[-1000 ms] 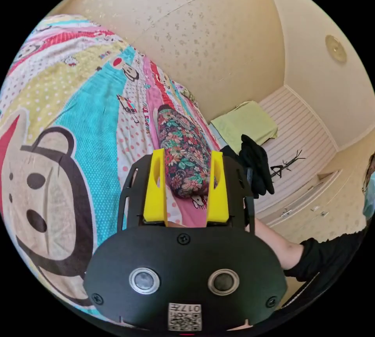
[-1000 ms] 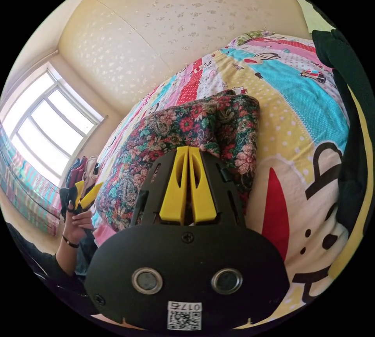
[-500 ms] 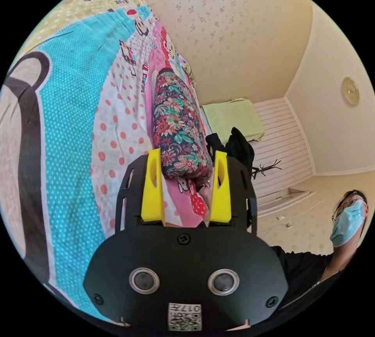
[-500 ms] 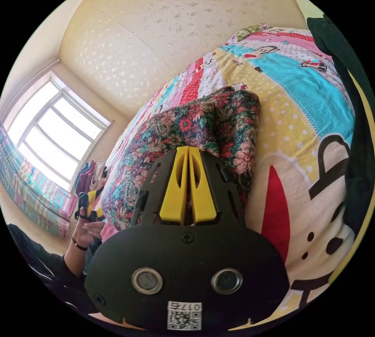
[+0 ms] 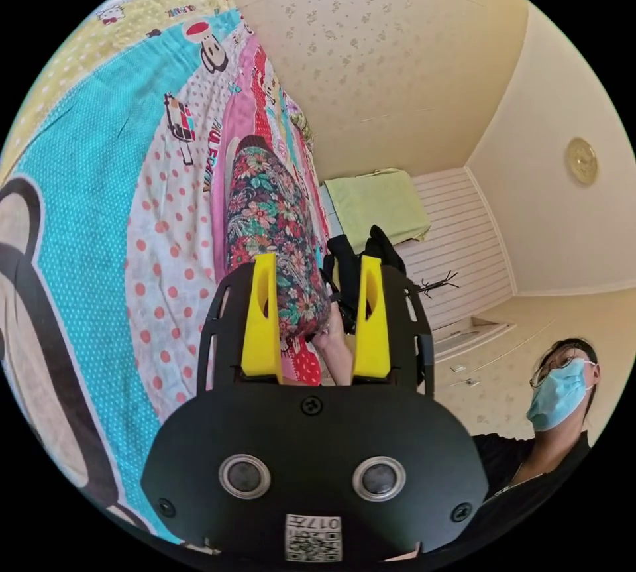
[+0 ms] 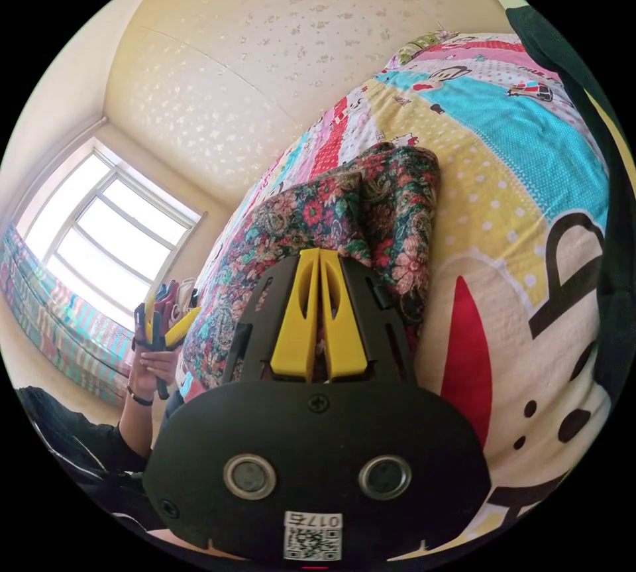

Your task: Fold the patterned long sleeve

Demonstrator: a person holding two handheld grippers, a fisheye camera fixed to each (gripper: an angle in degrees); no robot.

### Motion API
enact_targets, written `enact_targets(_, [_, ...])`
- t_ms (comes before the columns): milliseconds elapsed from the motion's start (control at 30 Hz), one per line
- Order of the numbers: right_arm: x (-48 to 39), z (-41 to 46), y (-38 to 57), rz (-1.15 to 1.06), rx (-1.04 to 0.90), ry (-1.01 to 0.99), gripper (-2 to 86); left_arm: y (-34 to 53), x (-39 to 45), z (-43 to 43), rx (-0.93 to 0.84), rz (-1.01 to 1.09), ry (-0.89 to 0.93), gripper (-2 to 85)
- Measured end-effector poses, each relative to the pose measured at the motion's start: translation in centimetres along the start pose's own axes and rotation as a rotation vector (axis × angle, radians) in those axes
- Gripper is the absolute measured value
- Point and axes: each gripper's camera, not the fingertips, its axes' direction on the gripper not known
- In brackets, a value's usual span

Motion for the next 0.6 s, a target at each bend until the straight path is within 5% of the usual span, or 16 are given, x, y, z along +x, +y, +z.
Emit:
enact_targets(400, [0.3,-0.3,-0.3,0.009,0.003,-0.016,0.2,2.3,-3.5,0.5,-0.044,-0.101,-0.149,15.4])
enact_targets(600, [-0.1,-0.3,-0.2,0.015,0.005,-0.028,0.2,1.7,-4.1,1.8,-0.090,-0.125,-0.033,18.2])
